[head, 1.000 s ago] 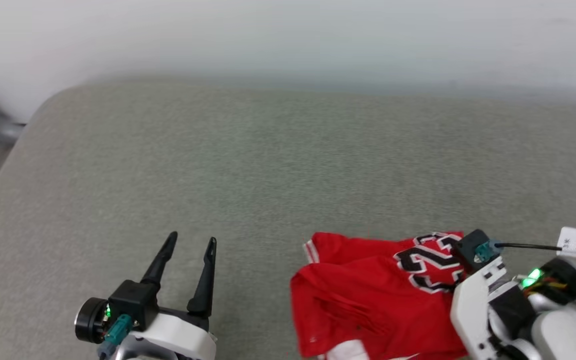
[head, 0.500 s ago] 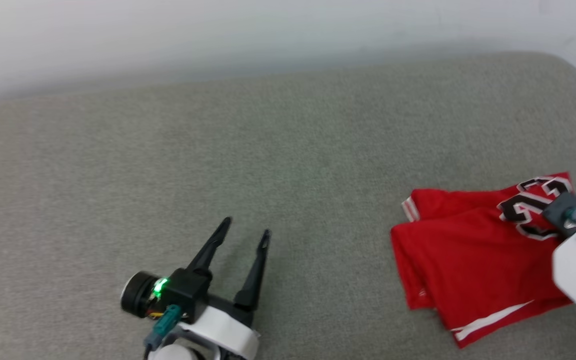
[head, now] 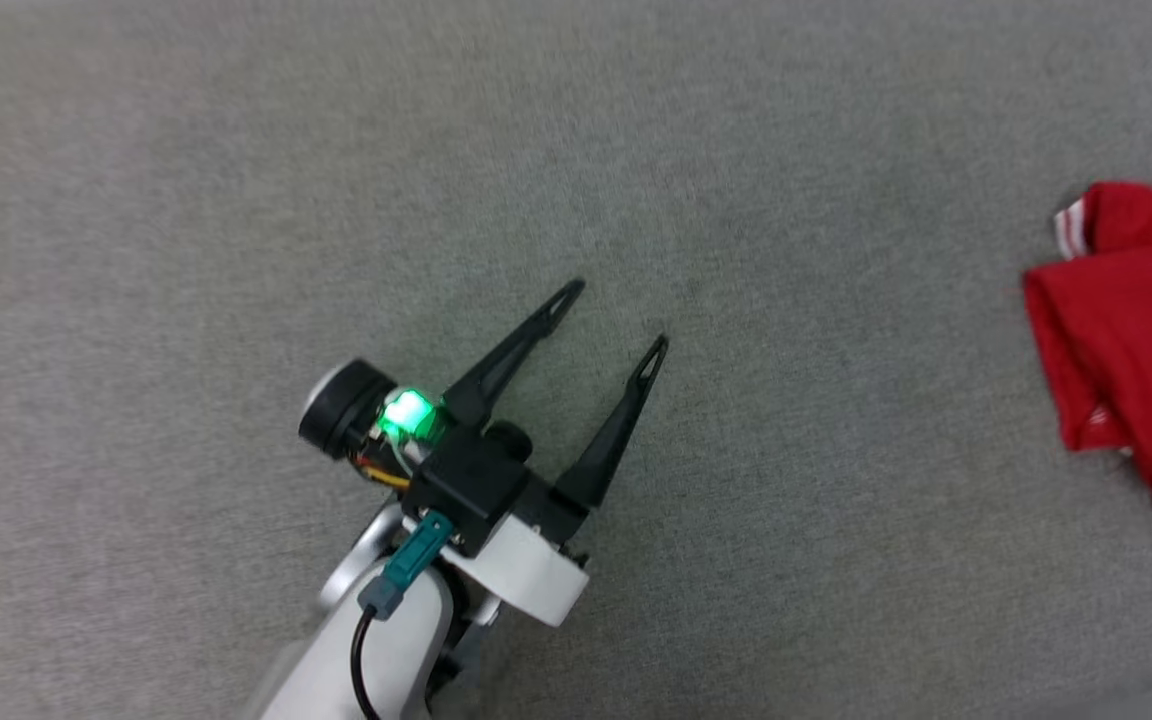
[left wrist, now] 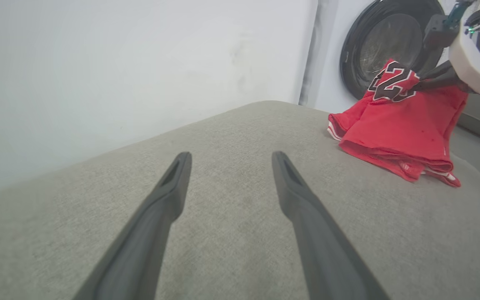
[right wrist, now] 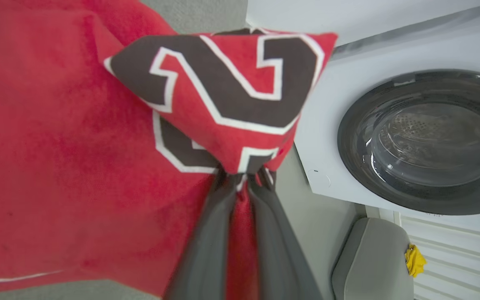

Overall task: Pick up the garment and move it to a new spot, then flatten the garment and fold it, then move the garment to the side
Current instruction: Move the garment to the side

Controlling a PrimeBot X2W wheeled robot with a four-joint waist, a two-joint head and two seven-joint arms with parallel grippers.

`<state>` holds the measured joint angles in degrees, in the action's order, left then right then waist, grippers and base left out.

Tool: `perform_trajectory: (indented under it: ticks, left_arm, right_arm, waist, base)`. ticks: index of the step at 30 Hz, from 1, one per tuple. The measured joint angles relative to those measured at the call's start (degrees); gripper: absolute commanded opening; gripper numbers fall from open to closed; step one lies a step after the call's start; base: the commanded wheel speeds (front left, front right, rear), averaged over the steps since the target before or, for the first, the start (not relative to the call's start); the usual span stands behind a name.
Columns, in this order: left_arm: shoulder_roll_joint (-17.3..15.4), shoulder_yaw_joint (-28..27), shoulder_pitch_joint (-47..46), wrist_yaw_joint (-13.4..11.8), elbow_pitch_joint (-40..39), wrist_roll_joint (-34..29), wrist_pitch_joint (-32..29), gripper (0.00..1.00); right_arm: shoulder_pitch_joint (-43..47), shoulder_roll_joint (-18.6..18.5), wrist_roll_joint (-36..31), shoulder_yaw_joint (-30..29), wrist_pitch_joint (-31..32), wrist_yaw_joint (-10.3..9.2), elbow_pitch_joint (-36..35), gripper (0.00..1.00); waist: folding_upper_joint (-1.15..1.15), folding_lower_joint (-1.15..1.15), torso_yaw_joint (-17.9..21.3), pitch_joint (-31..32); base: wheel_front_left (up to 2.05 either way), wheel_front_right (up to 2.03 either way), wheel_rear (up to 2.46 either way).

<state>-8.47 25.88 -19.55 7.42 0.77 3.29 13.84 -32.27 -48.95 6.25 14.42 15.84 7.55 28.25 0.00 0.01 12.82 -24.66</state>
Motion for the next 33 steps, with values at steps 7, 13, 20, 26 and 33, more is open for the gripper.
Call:
perform_trajectory:
  ticks: [7,13,20,26,33]
  left_arm:
    - [-1.5,1.3,-5.1,0.0,-7.2,-0.6,-3.8,1.00]
    - [-2.6,1.7,-6.8,0.0,-11.4,-0.7,-6.2,1.00]
    - [-3.1,1.9,-6.6,-0.4,-11.5,-0.6,-5.9,1.00]
    - [-2.3,1.0,-4.2,-2.1,-8.7,1.2,-3.5,1.00]
    - [-2.7,-3.8,1.2,-5.2,-3.8,5.6,-0.9,1.00]
  right_arm:
    - [-4.8,3.1,-3.8,-9.3,-5.6,0.00,11.4,0.00]
    - [-8.2,5.4,-8.1,-14.0,-8.3,0.00,17.5,0.00]
    - [-10.3,8.0,-12.3,-17.2,-9.4,0.00,20.9,1.00]
    - [-11.0,9.2,-14.0,-17.8,-9.8,-0.01,19.6,1.00]
    - [-11.1,12.7,-11.2,-15.2,-12.2,0.00,12.4,1.00]
  waist:
    - [0.00,0.00,0.9,-8.0]
    - [0.00,0.00,0.9,-12.4]
    - [0.00,0.00,0.1,-11.6]
    - [0.00,-0.01,-0.5,-7.6]
    - [0.00,-0.01,-1.3,0.1]
  base:
    - [0.00,0.00,0.00]
    - [0.00,0.00,0.00]
    - [0.00,0.00,0.00]
    - [0.00,0.00,0.00]
    - [0.00,0.00,0.00]
